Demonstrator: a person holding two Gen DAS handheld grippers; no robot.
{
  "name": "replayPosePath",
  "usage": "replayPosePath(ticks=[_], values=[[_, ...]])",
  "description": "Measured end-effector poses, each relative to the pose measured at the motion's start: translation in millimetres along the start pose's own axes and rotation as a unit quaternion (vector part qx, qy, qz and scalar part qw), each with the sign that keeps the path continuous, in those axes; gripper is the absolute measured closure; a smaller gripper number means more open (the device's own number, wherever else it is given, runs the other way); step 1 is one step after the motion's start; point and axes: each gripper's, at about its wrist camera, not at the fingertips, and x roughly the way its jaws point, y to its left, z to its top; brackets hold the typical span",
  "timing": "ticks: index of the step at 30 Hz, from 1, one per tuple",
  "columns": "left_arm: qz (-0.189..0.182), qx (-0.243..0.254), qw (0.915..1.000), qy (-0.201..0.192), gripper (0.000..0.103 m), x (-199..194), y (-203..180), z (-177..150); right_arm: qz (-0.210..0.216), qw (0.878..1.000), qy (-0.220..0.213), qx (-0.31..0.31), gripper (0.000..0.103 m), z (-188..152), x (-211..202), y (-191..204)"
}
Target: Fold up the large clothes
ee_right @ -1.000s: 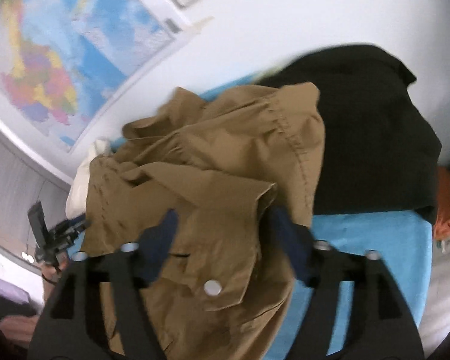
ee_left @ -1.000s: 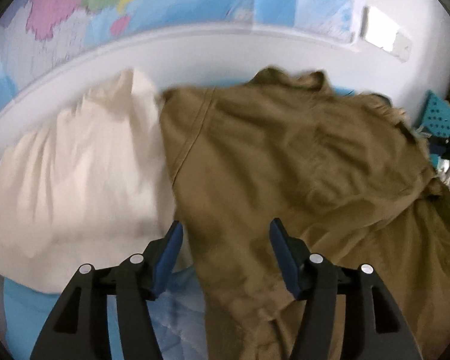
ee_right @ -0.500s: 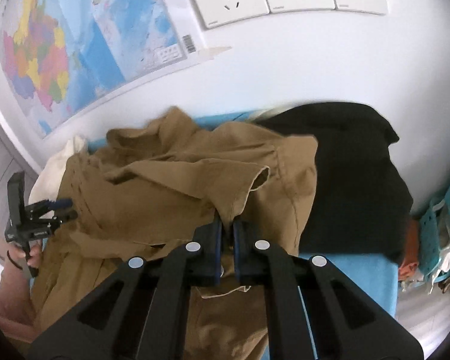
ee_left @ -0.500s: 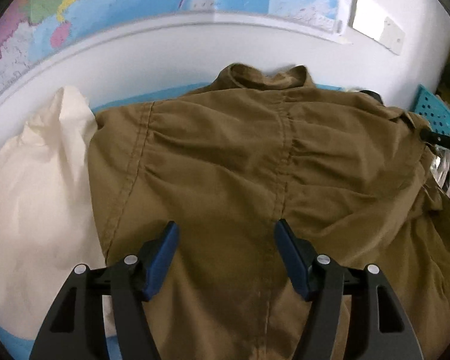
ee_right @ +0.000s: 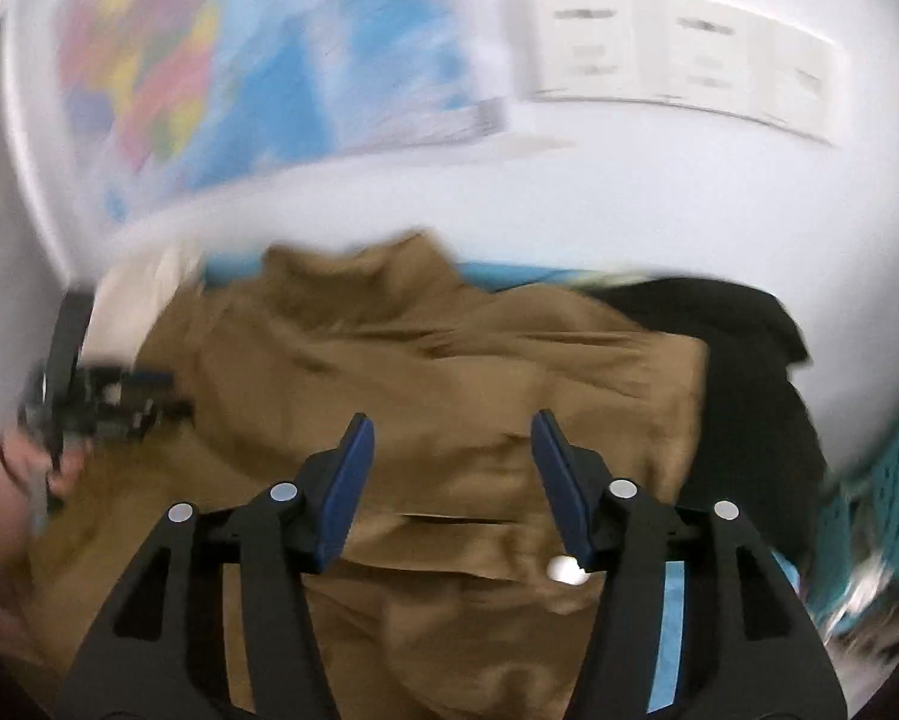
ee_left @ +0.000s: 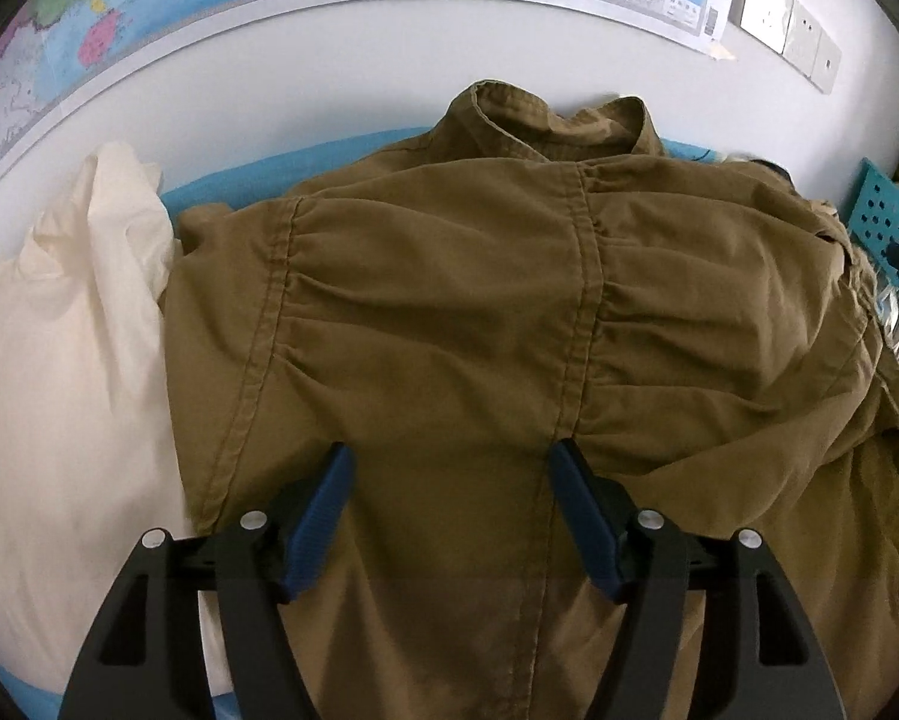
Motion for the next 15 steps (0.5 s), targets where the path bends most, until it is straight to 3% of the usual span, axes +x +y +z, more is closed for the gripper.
replayPosePath(ticks=[3,5,8,11,15], values=[[0.003,0.002,1.0,0.001,0.036,1,-1,0,-0.001,0.999,0.045,0.007,0.054,2,40,-5],[-0.001,0.001,1.0,0.003,0.035,2,0,0,-0.018,0.997,0.071,0.022,0.067,2,66,-17],[-0.019,-0.009,0.9998,0.003,0.03,1,3,1,-0.004,0.996,0.068,0.061,0.07,0,67,-28],[-0.05,-0.029,0.9983,-0.001,0.027,-9,11,0,-0.022,0.997,0.05,0.055,0.059,-1,46,-25],[-0.056,-0.02,0.9981,-0.015,0.027,-30,11,-12,0.015,0.998,0.034,0.052,0.053,-15,13,-16]])
